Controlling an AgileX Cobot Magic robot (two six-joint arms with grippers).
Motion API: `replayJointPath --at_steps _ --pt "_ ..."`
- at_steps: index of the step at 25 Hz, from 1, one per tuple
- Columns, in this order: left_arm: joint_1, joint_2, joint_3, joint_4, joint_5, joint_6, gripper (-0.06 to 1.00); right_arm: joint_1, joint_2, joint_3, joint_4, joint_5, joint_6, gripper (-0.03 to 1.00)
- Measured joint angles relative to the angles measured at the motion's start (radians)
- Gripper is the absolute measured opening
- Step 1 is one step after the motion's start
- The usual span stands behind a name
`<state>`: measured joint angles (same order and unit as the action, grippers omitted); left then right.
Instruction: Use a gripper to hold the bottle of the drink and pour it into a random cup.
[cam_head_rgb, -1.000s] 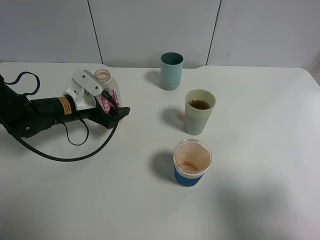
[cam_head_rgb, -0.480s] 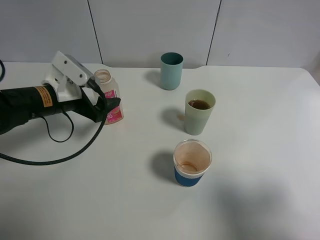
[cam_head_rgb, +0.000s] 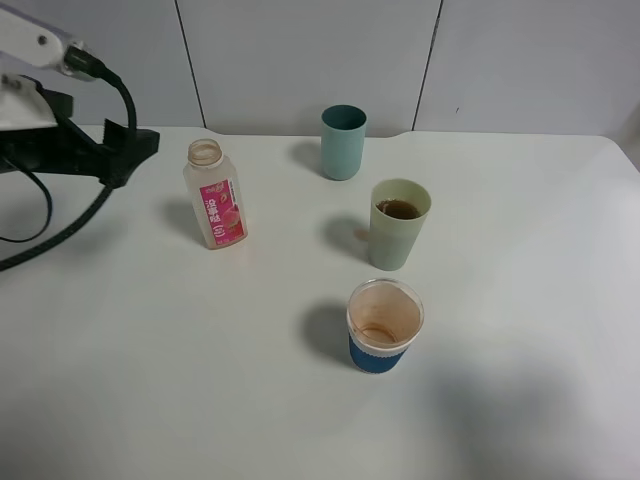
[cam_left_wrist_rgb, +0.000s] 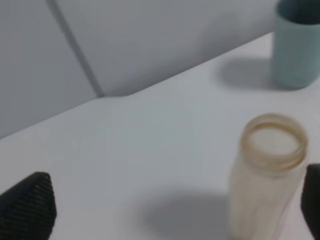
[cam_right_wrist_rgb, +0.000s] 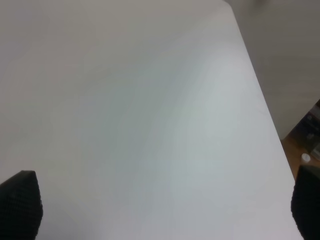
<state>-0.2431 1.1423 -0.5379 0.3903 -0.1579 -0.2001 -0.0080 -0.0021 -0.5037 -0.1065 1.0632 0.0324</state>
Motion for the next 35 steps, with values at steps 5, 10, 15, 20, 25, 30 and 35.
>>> replayJointPath --at_steps 5,10,15,20,25,30,35 --pt "0.000 -0.161 -0.100 -0.015 0.364 0.006 0.97 0.000 0.000 0.000 0.000 0.000 0.000 0.99" --pt "0.000 -0.297 -0.208 -0.019 0.660 0.006 0.98 0.000 0.000 0.000 0.000 0.000 0.000 0.99" --pt "0.000 -0.451 -0.278 -0.021 0.890 0.005 0.98 0.000 0.000 0.000 0.000 0.000 0.000 0.99" --pt "0.000 -0.590 -0.296 -0.021 1.094 0.005 0.98 0.000 0.000 0.000 0.000 0.000 0.000 0.99" --pt "0.001 -0.702 -0.296 -0.046 1.192 0.005 0.98 0.000 0.000 0.000 0.000 0.000 0.000 0.99" --pt "0.001 -0.797 -0.268 -0.072 1.205 0.001 0.98 0.000 0.000 0.000 0.000 0.000 0.000 0.99" --pt "0.001 -0.860 -0.226 -0.094 1.208 -0.015 0.98 0.000 0.000 0.000 0.000 0.000 0.000 0.99"
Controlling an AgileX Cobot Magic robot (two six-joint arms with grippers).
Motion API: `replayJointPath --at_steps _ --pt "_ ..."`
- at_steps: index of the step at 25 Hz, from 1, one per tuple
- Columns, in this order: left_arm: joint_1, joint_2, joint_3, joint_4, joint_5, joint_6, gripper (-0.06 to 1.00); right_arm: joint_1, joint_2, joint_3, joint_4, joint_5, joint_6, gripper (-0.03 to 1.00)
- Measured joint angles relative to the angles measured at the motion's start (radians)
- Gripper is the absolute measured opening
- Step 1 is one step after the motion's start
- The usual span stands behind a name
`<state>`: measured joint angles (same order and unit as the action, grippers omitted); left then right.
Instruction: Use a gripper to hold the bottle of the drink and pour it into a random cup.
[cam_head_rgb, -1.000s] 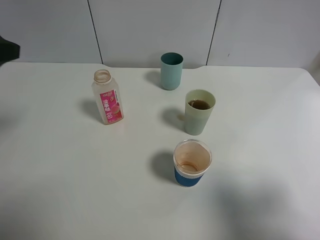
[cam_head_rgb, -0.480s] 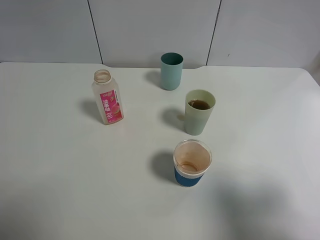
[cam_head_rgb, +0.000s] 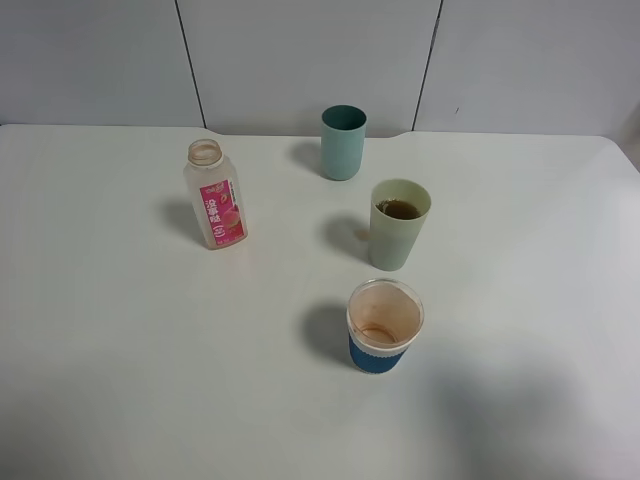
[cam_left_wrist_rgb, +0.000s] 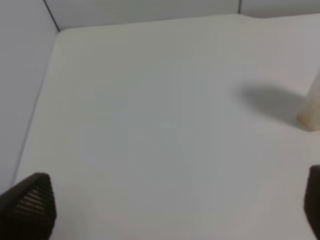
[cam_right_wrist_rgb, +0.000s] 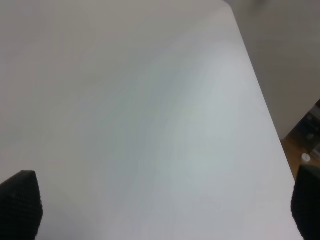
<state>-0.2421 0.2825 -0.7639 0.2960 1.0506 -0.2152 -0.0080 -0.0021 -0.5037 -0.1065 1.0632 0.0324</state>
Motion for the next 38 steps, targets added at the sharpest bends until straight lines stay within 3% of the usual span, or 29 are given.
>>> replayJointPath --at_steps 4,8,20,38 --pt "0.036 -0.036 0.012 -0.003 0.000 -0.002 0.98 0.000 0.000 0.000 0.000 0.000 0.000 0.99" --pt "0.127 -0.074 0.024 -0.014 0.000 -0.001 0.98 0.000 0.000 0.000 0.000 0.000 0.000 0.99" --pt "0.294 -0.280 0.199 -0.124 -0.033 0.069 0.98 0.000 0.000 0.000 0.000 0.000 0.000 0.99" --pt "0.301 -0.286 0.259 -0.192 -0.001 0.137 0.98 0.000 0.000 0.000 0.000 0.000 0.000 0.99"
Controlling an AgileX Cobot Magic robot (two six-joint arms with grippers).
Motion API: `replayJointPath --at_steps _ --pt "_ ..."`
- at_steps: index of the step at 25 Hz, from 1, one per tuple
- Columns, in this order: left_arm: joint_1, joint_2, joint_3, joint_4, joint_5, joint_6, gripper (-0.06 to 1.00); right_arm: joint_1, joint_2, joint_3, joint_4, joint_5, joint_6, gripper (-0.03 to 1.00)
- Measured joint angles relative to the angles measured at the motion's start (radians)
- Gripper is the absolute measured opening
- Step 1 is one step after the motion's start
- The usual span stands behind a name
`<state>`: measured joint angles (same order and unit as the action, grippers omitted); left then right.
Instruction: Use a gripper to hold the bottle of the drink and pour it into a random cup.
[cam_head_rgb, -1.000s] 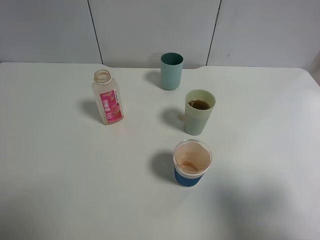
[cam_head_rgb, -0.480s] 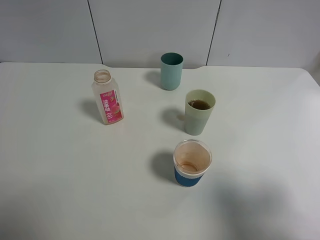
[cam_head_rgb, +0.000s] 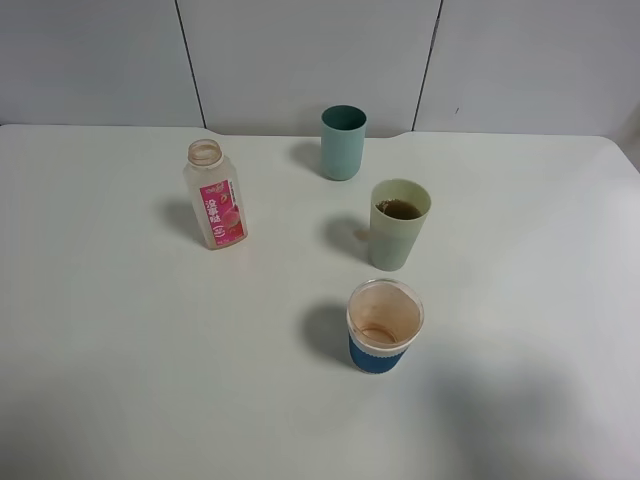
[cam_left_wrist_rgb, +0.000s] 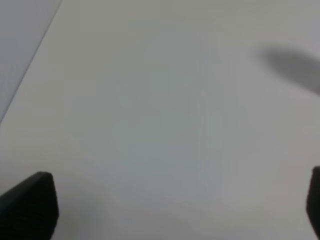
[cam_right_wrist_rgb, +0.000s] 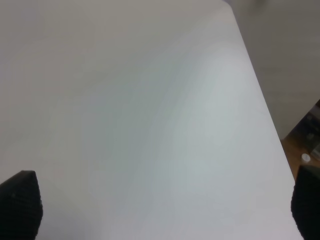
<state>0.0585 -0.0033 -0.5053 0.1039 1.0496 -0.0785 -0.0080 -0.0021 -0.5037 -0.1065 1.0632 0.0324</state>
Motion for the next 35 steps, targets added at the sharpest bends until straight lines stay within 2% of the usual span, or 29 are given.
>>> replayJointPath --at_steps 35 --pt "0.000 0.000 0.000 0.000 0.000 0.003 0.98 0.000 0.000 0.000 0.000 0.000 0.000 0.99"
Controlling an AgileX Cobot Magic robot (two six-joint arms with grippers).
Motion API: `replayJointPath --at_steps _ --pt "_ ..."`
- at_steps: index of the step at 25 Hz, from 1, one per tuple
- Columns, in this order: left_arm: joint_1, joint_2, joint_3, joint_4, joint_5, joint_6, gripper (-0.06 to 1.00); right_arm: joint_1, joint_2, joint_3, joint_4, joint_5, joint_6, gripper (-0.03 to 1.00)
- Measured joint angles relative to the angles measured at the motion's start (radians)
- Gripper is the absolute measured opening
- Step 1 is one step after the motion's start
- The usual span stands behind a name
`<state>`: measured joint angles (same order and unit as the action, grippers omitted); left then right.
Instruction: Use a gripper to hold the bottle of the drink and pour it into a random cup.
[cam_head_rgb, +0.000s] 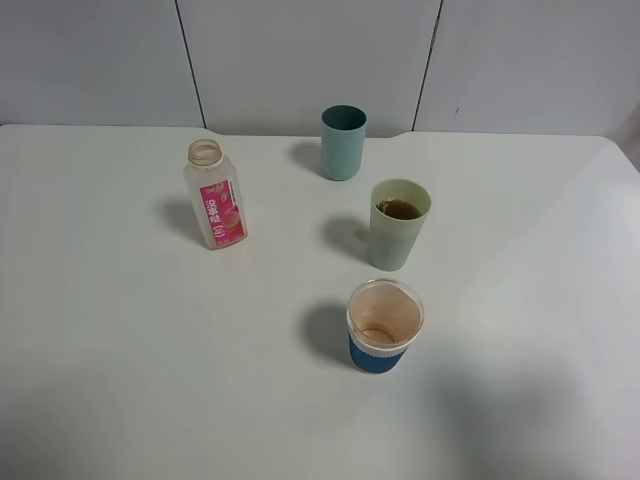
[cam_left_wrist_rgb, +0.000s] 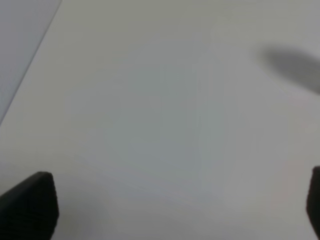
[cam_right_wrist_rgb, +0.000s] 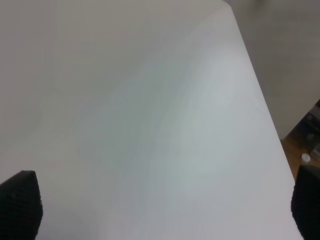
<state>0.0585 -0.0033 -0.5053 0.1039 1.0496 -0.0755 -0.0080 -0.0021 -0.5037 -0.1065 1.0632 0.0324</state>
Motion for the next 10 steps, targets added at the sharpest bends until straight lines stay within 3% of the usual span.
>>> replayJointPath --at_steps 10 --pt "0.000 0.000 0.000 0.000 0.000 0.000 0.98 0.000 0.000 0.000 0.000 0.000 0.000 0.99"
